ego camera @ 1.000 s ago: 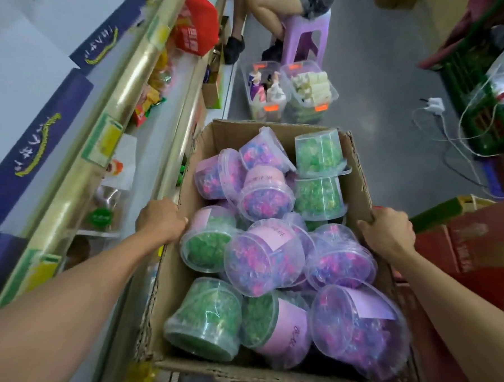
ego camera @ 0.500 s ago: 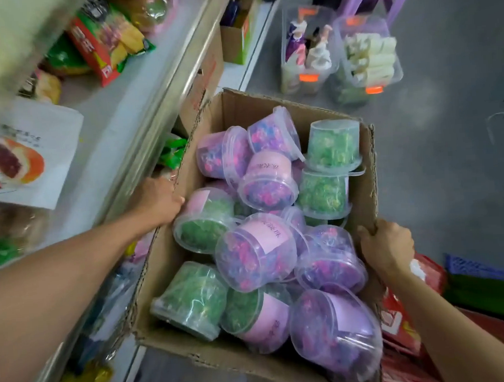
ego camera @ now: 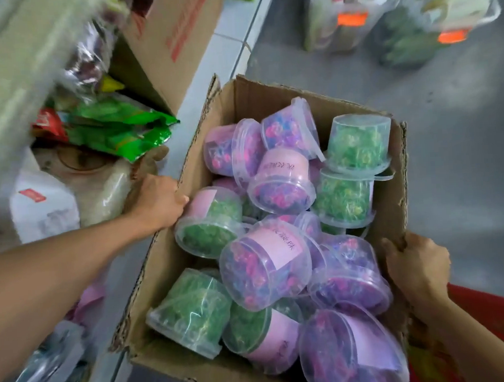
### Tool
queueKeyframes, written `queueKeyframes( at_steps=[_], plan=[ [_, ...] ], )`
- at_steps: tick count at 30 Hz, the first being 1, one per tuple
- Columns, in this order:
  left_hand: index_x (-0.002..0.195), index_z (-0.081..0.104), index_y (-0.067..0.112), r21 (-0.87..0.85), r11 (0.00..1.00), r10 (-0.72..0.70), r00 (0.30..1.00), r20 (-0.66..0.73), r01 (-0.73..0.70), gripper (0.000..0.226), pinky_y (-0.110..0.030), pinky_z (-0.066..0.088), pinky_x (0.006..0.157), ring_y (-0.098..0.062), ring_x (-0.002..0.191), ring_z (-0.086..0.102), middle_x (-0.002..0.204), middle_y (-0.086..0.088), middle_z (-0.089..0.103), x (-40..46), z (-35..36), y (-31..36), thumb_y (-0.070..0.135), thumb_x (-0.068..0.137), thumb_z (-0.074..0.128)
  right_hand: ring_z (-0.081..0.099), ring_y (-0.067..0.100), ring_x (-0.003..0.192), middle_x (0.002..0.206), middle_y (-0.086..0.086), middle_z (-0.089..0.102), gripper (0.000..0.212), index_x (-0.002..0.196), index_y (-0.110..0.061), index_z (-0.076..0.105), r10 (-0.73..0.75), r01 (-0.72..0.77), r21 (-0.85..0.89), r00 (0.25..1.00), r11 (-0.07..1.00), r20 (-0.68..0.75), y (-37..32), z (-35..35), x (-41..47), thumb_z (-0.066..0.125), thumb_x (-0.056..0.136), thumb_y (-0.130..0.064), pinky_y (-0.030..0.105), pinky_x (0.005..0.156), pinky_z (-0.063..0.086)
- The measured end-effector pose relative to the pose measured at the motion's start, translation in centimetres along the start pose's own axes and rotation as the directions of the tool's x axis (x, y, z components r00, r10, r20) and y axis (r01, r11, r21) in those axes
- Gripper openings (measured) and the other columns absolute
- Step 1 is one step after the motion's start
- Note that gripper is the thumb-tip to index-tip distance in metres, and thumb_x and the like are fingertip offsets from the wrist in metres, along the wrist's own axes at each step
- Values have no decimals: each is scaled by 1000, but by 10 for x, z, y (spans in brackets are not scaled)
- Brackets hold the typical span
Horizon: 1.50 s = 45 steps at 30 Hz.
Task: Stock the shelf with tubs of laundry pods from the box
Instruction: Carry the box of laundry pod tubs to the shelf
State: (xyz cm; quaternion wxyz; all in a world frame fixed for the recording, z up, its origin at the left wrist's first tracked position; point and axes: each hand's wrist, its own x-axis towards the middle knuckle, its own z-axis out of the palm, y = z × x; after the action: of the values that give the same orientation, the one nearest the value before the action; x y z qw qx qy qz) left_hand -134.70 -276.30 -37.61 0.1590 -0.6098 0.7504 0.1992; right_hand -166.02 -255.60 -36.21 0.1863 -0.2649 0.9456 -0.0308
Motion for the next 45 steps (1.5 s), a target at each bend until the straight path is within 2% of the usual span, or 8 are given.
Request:
queueKeyframes(
  at_steps=[9, 14, 19, 27, 31, 34, 39, 45],
  plan=[
    [81, 63, -10, 52, 998, 40, 998, -55, -37, 38, -38, 41, 75, -42, 93, 58, 95, -32, 64, 75, 73, -9, 27, 88, 56, 57, 45, 79, 80, 29, 62, 35, 60, -11, 44, -71, 71, -1, 996, 997, -47, 0, 111, 61, 62, 85, -28, 36, 64, 36],
    [56, 44, 8, -29, 1000, -1, 991, -130, -3, 38, -38, 44, 69, -42, 86, 58, 87, -30, 63, 104, 91, -11, 29, 82, 62, 55, 46, 77, 80, 32, 60, 32, 67, 0, 53, -90, 90, 0, 993, 996, -77, -9, 139, 87, 61, 84, -26, 34, 62, 32],
    [65, 50, 7, -37, 999, -7, 986, -169, 0, 30, -37, 42, 71, -44, 92, 56, 92, -31, 62, 123, 102, -4, 28, 82, 62, 54, 45, 78, 81, 33, 58, 32, 64, -7, 46, -80, 80, -1, 992, 997, -96, -10, 163, 105, 59, 85, -27, 35, 63, 32],
    [66, 55, 5, -48, 999, -5, 974, -227, -6, 27, -38, 43, 72, -45, 91, 56, 92, -32, 62, 141, 123, -1, 25, 82, 62, 53, 46, 83, 86, 32, 59, 33, 77, 4, 57, -58, 59, 14, 994, 998, -89, -11, 185, 116, 59, 85, -28, 37, 65, 35],
    [81, 62, -5, -27, 1000, -1, 976, -218, -5, 32, -41, 43, 77, -47, 96, 54, 96, -33, 61, 143, 131, -4, 27, 85, 61, 43, 35, 70, 80, 29, 57, 32, 70, -2, 52, -30, 35, 50, 994, 998, -106, -11, 191, 116, 59, 86, -28, 35, 64, 32],
    [77, 60, -3, -33, 999, -7, 974, -228, 0, 30, -41, 43, 77, -47, 94, 54, 94, -33, 61, 145, 134, -5, 27, 84, 61, 38, 30, 69, 76, 25, 52, 32, 74, 1, 55, -23, 29, 54, 994, 998, -106, -11, 193, 117, 58, 86, -28, 35, 64, 32],
    [82, 61, -5, -18, 1000, -15, 972, -236, 11, 30, -42, 43, 74, -47, 93, 55, 94, -32, 61, 145, 141, -6, 26, 86, 60, 53, 44, 83, 88, 32, 59, 33, 80, 3, 56, -29, 30, 12, 996, 999, -84, -11, 196, 116, 55, 89, -28, 37, 66, 32],
    [93, 60, -3, -25, 998, -56, 978, -203, 52, 26, -42, 43, 73, -49, 95, 54, 102, -32, 59, 135, 136, -2, 22, 88, 56, 55, 46, 87, 94, 32, 59, 26, 88, 3, 55, -53, 52, -25, 998, 998, -20, -12, 187, 111, 52, 91, -23, 39, 67, 36]
  ],
)
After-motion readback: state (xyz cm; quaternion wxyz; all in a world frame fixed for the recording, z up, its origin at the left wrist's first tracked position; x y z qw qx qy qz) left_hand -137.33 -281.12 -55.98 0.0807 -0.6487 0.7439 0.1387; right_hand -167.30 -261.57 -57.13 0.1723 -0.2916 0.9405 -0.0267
